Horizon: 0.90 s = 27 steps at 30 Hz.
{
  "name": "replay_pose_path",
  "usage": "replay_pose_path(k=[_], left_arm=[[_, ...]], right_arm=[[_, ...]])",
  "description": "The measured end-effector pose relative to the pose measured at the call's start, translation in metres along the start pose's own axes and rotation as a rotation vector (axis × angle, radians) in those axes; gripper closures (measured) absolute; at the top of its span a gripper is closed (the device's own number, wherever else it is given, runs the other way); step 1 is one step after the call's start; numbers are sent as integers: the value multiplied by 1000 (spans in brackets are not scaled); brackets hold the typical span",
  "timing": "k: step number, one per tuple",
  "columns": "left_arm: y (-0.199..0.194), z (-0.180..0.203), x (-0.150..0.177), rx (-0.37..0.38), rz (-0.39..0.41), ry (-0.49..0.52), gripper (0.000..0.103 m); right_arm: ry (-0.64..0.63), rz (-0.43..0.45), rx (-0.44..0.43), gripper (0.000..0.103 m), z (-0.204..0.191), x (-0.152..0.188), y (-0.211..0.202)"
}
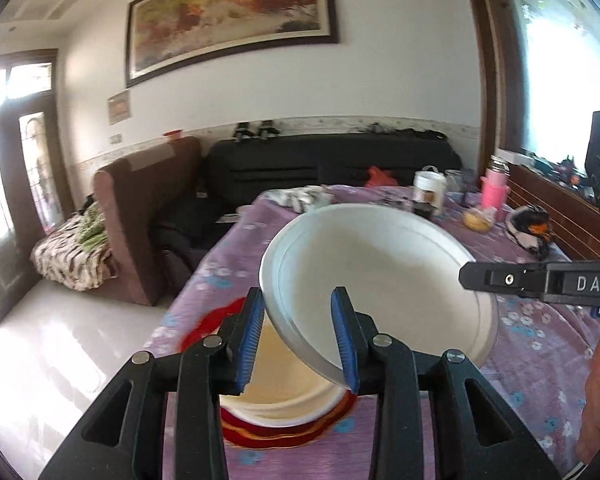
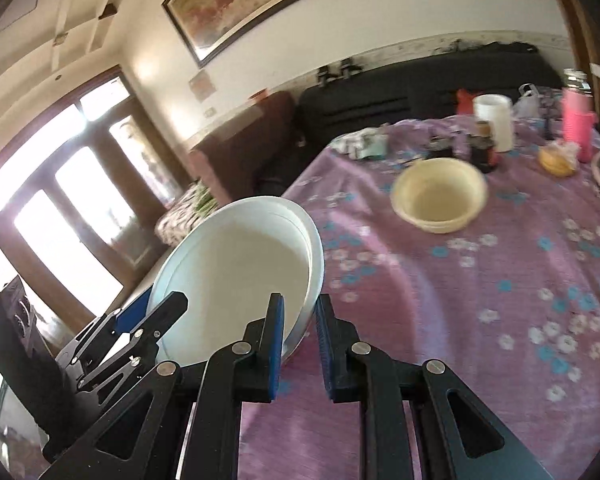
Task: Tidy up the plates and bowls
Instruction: 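Lower the white bowl onto the stacked plates with the left gripper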
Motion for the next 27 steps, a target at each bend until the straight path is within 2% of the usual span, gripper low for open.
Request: replay_pose_path(k=[6,13,20,27], left_arm=[[12,-35,12,-52,-41,-42,68],[30,-46,32,-43,-113,-69,68],[34,-52,26,-46,-102,-87,68],[50,-55,34,-53,-147,-93,68]], right_arm=[[13,-74,-57,85,-15,5,43],[43,-137,-60,85,-9,20,72],[31,-128,-54,85,-11,12,76],[36,-155,-41,85,-8,11,92]])
Point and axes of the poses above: each gripper's, at about its wrist camera, not at the fingertips, and y roughly the way its jaws point, z to its right, x to its underside, the point moved 4 cm from there along y, roughly the way its jaws point, and after that the axes turned 15 degrees about -x, right-handed, at the moved point
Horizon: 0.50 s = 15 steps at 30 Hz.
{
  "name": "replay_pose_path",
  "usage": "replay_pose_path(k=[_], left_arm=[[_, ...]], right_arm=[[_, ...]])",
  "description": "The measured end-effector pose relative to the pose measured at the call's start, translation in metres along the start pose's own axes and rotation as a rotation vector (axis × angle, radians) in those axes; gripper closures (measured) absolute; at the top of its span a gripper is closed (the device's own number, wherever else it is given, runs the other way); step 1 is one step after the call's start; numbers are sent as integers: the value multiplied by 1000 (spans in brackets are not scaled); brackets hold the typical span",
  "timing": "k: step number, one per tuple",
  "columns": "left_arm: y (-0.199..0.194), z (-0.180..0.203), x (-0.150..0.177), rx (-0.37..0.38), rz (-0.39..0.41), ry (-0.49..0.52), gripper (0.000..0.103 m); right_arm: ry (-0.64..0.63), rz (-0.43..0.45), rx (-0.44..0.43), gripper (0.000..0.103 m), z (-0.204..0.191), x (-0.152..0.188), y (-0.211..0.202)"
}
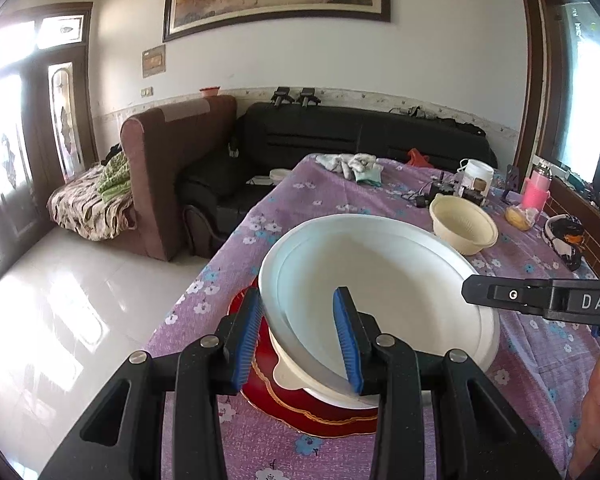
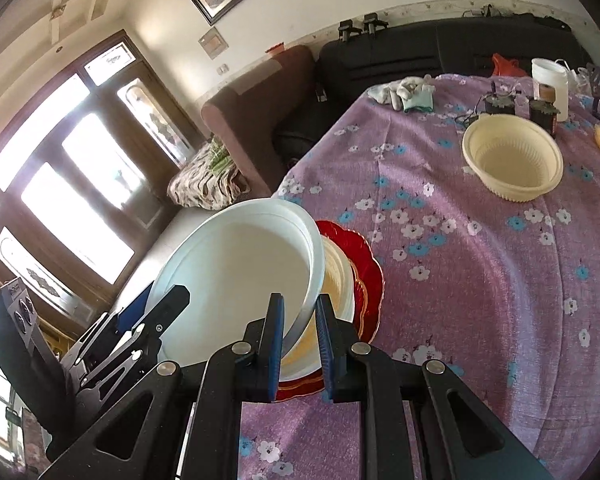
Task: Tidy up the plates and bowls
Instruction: 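Lower the white bowl onto the stacked plates with the left gripper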
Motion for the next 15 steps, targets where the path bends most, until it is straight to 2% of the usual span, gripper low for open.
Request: replay_pose_path(k=[15], left_arm=[[16,0,5,-13,-32,2,68]], right_arm=[[-5,-27,29,85,8,2,18]])
Point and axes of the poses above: each gripper's, at about its wrist camera, not at the fingertips, and y roughly the way its jaws point, z to its right, x to its underside, the point moved 4 cm from there along y, roughly the way its jaws point, and after that the axes turned 15 degrees about -x, right-handed, at the moved point
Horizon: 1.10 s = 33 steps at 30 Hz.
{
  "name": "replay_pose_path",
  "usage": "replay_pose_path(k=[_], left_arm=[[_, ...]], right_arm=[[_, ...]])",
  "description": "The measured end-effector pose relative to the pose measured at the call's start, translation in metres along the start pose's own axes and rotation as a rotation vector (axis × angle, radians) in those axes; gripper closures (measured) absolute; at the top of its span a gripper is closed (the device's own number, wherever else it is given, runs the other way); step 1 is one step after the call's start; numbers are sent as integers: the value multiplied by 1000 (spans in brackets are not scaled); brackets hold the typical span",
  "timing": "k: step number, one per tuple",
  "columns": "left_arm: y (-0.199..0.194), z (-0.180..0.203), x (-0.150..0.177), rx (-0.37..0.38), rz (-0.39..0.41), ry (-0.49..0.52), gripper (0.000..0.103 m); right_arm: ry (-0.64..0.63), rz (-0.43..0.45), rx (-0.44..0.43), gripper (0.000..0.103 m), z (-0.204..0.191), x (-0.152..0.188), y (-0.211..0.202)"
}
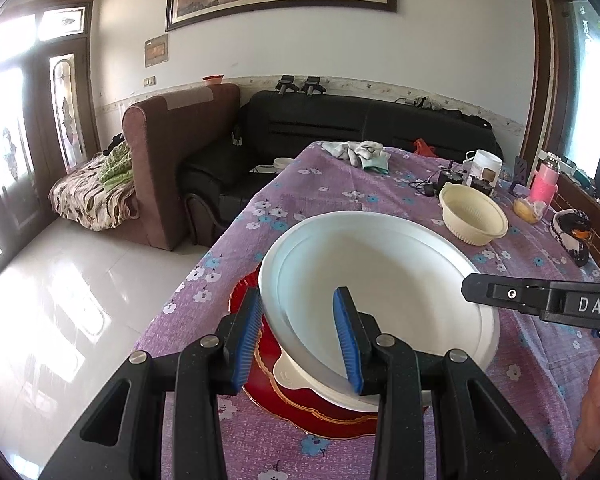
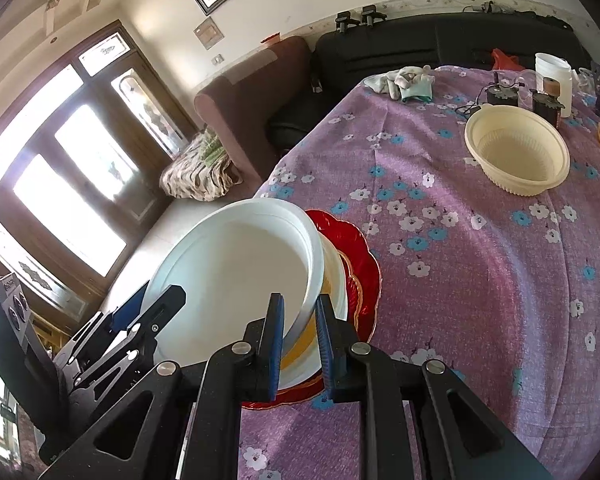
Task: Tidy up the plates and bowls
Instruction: 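Lower the white bowl onto the stacked plates with the left gripper, then open the left gripper and move it to the cream plastic bowl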
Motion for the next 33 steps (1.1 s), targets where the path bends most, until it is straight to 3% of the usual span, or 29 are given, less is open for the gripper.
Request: replay_pose_path(k=[8,12,20,33], left_arm=[[5,-2,2,-3,-9,-3,66],[5,-4,2,-8,-2,-4,57],[0,-5,2,-16,14,-6,53],[-23,-4,-6,-60,85,3,37]], right_arm=[[1,-8,4,84,2,2,6],[-6,1,-2,84,1,1,5],[-8,14,-17,79,1,1,-3],[-11,46,-25,74,-3,5,-23]])
Point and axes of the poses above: each gripper's, at about its wrist camera, not at the fingertips, and y roughly the way its jaws point, z to its right, x to its underside, the point moved 4 cm from there along y, roughly the way its jaws point, and after that the axes turned 15 degrees about -x, right-handed, at the moved point
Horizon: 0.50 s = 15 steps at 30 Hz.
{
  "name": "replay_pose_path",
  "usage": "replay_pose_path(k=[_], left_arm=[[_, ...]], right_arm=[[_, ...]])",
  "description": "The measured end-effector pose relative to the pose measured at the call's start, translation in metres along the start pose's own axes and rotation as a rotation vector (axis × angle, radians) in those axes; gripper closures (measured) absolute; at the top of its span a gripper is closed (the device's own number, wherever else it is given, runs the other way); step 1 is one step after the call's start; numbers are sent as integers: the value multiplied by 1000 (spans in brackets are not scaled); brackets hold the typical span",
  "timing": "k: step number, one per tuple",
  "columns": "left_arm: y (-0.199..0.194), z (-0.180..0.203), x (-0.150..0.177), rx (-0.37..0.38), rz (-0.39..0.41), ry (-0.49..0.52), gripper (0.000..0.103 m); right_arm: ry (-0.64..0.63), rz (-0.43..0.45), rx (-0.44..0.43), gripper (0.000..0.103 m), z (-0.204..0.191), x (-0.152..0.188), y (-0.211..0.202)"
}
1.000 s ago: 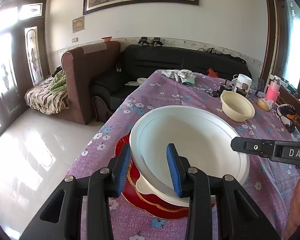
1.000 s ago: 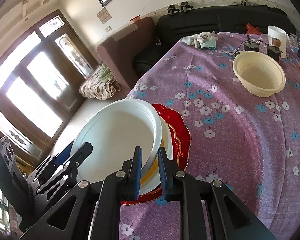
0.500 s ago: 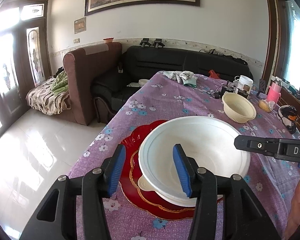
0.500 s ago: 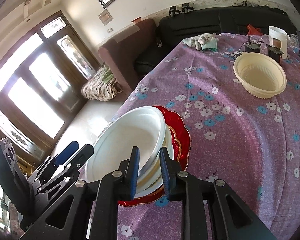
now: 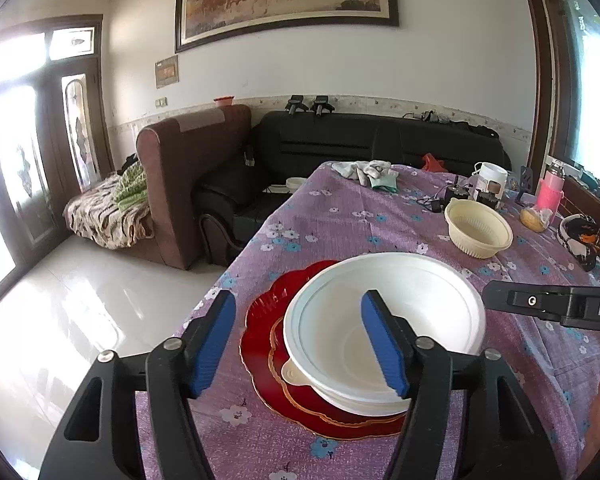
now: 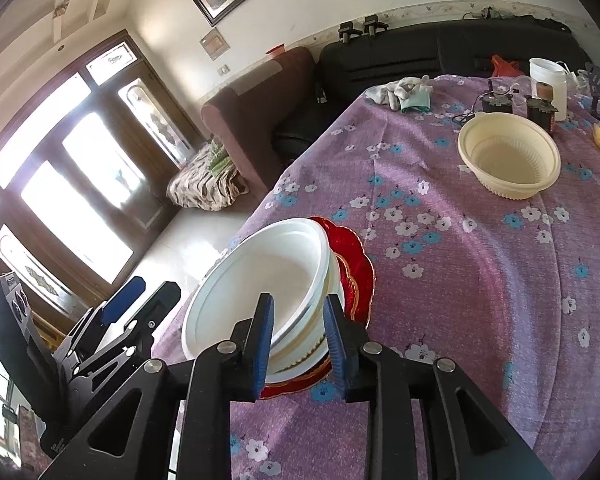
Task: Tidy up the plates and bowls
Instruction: 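Open the left gripper and move it to the cream plastic bowl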
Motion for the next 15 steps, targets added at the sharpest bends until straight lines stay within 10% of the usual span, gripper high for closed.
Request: replay_pose_path(k=[15], left_arm=[[-33,14,-9,-6,68,39,33]], right_arm=[[30,68,-5,67,12,0,-37]])
Point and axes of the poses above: each gripper's, at about its wrist camera, not at the fingertips, and y roughly the way its jaws point, z to its right, x to its underside, the point moved 4 cm from there along y, roughly the way its jaws point, and after that the axes turned 15 degrees about -x, right-handed, at the moved point
